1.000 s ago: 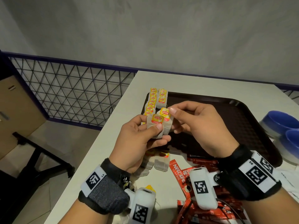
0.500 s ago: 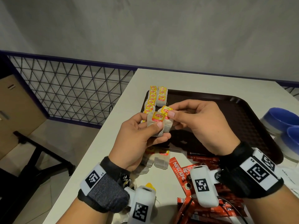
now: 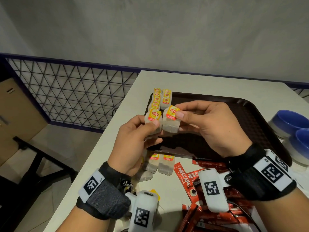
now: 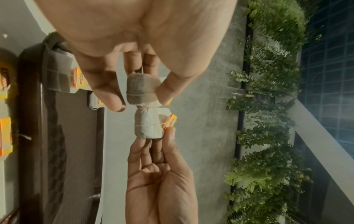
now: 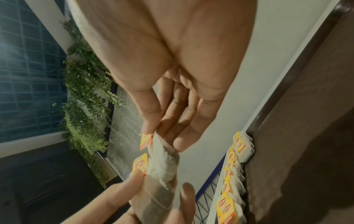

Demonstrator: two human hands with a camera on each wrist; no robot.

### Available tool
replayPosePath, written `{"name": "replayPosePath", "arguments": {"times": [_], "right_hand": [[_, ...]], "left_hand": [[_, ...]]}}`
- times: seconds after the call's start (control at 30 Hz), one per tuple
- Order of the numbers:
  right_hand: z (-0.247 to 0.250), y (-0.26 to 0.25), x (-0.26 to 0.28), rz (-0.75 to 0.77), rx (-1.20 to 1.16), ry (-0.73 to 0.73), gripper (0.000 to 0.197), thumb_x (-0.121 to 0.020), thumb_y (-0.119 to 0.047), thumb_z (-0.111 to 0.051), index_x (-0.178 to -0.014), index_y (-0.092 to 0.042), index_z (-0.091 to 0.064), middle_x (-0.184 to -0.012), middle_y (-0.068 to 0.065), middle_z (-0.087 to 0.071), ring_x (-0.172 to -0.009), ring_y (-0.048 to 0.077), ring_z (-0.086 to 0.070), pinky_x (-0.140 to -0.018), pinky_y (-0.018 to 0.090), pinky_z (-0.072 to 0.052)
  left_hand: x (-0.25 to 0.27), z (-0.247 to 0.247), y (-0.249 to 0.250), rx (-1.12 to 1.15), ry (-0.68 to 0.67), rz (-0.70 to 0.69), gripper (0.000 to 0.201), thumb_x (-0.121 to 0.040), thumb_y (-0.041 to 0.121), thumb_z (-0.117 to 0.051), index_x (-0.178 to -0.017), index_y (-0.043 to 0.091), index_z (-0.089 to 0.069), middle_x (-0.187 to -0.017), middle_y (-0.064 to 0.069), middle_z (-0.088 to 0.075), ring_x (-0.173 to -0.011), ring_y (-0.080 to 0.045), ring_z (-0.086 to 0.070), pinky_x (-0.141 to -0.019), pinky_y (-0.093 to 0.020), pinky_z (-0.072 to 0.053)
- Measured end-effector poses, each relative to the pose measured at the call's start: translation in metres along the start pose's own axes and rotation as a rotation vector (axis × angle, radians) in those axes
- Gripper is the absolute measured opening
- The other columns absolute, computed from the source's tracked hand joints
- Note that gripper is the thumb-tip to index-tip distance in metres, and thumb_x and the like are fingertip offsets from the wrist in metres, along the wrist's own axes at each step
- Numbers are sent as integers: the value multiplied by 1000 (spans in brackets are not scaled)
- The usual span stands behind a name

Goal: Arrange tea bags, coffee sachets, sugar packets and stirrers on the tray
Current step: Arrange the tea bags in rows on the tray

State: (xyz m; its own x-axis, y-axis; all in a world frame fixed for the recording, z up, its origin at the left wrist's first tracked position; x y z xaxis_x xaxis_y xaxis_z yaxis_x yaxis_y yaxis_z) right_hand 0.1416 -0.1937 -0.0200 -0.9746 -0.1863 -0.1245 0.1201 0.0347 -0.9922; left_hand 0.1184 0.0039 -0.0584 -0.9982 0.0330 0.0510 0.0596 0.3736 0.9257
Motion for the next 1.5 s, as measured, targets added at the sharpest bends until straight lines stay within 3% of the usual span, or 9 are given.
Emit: {"name": "replayPosePath", "arguments": {"times": [0.13, 0.27, 0.43, 0.73, 1.03, 1.17, 1.27, 1.4, 1.5], "right_hand": [[-1, 1, 0, 0, -8, -10, 26, -87, -8, -75, -114, -6, -75, -99, 16, -80, -93, 33, -78, -77, 40, -65], [-3, 0, 1, 18, -6, -13, 30, -81, -12, -77, -110, -6, -73, -92, 19, -79, -89, 34, -78, -74, 40, -66], [-5, -2, 3, 20, 51, -49, 25, -83, -11, -76, -107, -6, -74, -93, 14, -80, -89, 29, -79, -76, 39, -66], [-7, -7, 6, 56, 143, -22, 17, -88, -6, -77, -104, -8, -76, -91, 14, -79, -89, 25, -79, -71, 32, -65], [-9, -7, 8, 30, 99, -10, 17, -86, -4, -77, -102, -7, -75, -92, 15, -79, -89, 26, -79, -72, 32, -65], [-5, -10, 1, 33, 86, 18, 17, -85, -2, -79, -101, -6, -76, -92, 19, -78, -88, 28, -79, -72, 35, -65], [2, -15, -19, 35, 95, 86, 17, -84, 1, -79, -99, -8, -77, -91, 20, -78, -80, 24, -76, -69, 35, -66], [13, -12, -62, -3, 192, 119, 21, -84, 2, -80, -101, -10, -77, -95, 19, -78, -81, 22, -73, -68, 29, -64], [18, 2, -94, -85, 297, 134, 17, -84, 0, -82, -98, -9, -79, -98, 23, -77, -71, 18, -69, -70, 31, -63]], "left_hand": [[1, -2, 1, 55, -31, -12, 3, -95, 10, -65, -94, 10, -68, -108, -17, -76, -93, -22, -73, -74, -32, -60], [2, -6, 1, 60, -46, -54, 8, -84, 15, -69, -89, 10, -65, -97, -12, -75, -87, -17, -73, -72, -28, -59], [2, -6, 1, 36, -35, -81, 3, -94, 5, -65, -95, 6, -62, -93, -10, -77, -84, -17, -75, -69, -24, -58], [2, -5, 1, 51, -17, -82, 19, -82, 17, -70, -97, 7, -63, -91, -10, -78, -84, -17, -75, -68, -26, -59], [-1, -4, -2, 52, -33, -89, 23, -84, 15, -71, -102, 2, -61, -90, -13, -78, -82, -18, -75, -69, -27, -59], [-4, 0, -5, 7, 16, -109, 10, -92, 8, -69, -98, 3, -64, -91, -11, -77, -85, -18, -74, -78, -34, -60], [-7, 5, -7, -50, 68, -146, 13, -90, 13, -78, -94, 6, -67, -94, -13, -75, -88, -24, -69, -87, -43, -58], [-7, 6, -8, -87, 91, -146, 13, -91, 17, -75, -93, 7, -67, -103, -19, -74, -88, -23, -68, -77, -33, -54], [-7, 6, -8, -87, 85, -148, 13, -92, 17, -74, -93, 7, -66, -99, -13, -74, -85, -20, -67, -68, -24, -52]]}}
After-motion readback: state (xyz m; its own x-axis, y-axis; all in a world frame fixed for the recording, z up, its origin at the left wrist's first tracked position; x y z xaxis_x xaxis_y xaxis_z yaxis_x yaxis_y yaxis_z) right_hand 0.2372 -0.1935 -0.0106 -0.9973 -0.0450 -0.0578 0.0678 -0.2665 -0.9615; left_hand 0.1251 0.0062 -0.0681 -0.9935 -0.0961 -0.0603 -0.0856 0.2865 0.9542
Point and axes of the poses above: each hand's wrist, its own x-axis away from the middle knuckle, its own z-axis out of the back of the hand, y = z × x, the point moved 2 cm from there along -x, towards the middle knuckle
